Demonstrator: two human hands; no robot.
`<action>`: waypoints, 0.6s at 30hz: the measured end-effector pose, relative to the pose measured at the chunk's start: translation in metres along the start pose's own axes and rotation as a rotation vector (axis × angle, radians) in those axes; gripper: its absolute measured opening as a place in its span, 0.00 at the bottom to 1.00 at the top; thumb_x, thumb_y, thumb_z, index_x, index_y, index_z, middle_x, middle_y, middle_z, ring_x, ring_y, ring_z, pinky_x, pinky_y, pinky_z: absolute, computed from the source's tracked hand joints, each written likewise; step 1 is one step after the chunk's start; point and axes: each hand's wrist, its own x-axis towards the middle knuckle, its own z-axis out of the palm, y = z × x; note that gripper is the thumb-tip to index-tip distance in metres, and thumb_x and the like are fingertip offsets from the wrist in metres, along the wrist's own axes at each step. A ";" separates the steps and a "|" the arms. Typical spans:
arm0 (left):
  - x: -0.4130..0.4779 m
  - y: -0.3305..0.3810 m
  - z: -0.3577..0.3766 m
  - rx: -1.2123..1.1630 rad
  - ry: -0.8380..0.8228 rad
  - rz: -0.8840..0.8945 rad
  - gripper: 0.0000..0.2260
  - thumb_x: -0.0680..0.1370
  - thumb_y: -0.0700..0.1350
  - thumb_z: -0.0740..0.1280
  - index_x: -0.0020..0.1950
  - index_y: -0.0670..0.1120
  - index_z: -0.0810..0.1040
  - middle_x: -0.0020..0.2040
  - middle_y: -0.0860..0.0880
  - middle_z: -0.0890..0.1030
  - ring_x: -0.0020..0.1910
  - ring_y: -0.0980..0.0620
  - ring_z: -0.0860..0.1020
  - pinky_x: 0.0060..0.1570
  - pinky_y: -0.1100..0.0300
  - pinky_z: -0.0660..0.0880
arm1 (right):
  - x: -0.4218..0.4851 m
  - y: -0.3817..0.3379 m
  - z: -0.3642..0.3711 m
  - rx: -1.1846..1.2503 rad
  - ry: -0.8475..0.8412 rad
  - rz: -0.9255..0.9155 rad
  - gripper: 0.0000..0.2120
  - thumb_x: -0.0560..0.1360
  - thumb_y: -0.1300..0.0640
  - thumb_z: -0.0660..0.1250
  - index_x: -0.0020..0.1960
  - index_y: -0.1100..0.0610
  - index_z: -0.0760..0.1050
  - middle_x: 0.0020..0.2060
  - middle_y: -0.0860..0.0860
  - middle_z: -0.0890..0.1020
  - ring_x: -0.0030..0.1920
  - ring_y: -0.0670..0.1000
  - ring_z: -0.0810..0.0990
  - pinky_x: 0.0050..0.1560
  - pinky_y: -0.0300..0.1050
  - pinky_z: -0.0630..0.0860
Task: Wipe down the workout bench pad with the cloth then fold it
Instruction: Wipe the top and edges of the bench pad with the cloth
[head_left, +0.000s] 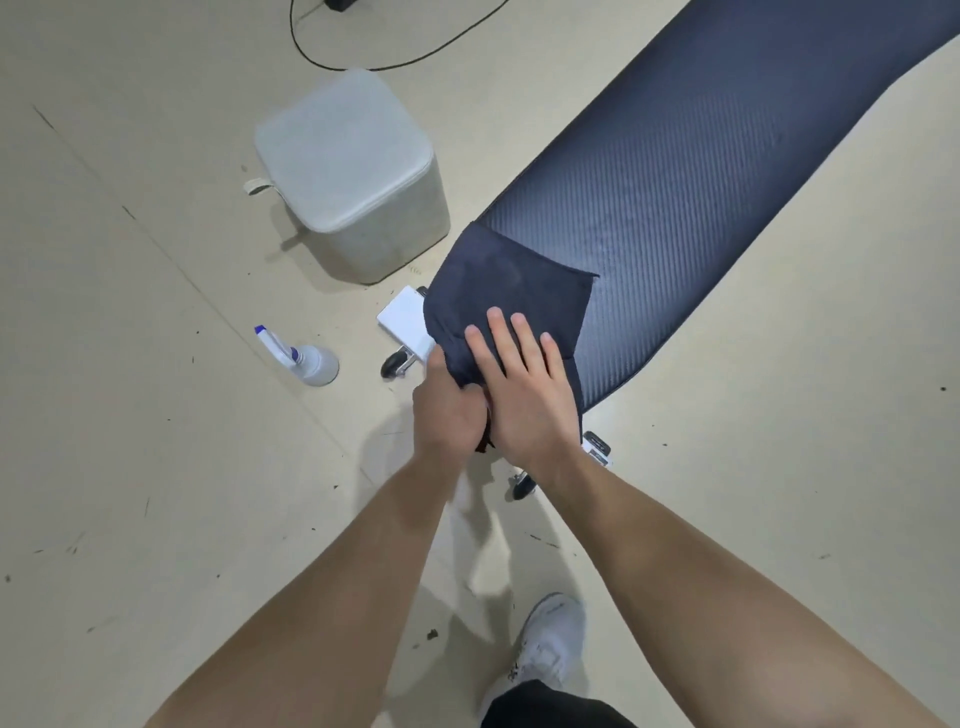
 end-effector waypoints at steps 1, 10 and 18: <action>-0.001 -0.002 0.000 -0.045 0.040 -0.018 0.17 0.76 0.35 0.61 0.64 0.46 0.73 0.44 0.54 0.80 0.41 0.54 0.78 0.37 0.67 0.70 | -0.007 0.005 0.001 0.012 0.026 -0.002 0.30 0.81 0.52 0.57 0.82 0.52 0.56 0.82 0.54 0.56 0.80 0.59 0.56 0.78 0.58 0.55; 0.044 0.007 -0.021 -0.052 0.283 0.292 0.15 0.76 0.38 0.64 0.62 0.48 0.77 0.55 0.50 0.79 0.56 0.50 0.77 0.61 0.61 0.70 | -0.015 0.009 -0.005 -0.065 0.161 -0.045 0.28 0.78 0.46 0.61 0.75 0.54 0.68 0.66 0.53 0.75 0.62 0.58 0.74 0.59 0.53 0.70; 0.100 0.025 -0.007 0.329 -0.099 0.509 0.27 0.82 0.57 0.52 0.75 0.42 0.63 0.75 0.41 0.64 0.74 0.41 0.64 0.72 0.46 0.63 | 0.059 -0.005 -0.012 -0.026 0.079 0.087 0.31 0.82 0.46 0.46 0.83 0.53 0.44 0.82 0.55 0.45 0.82 0.53 0.42 0.80 0.55 0.43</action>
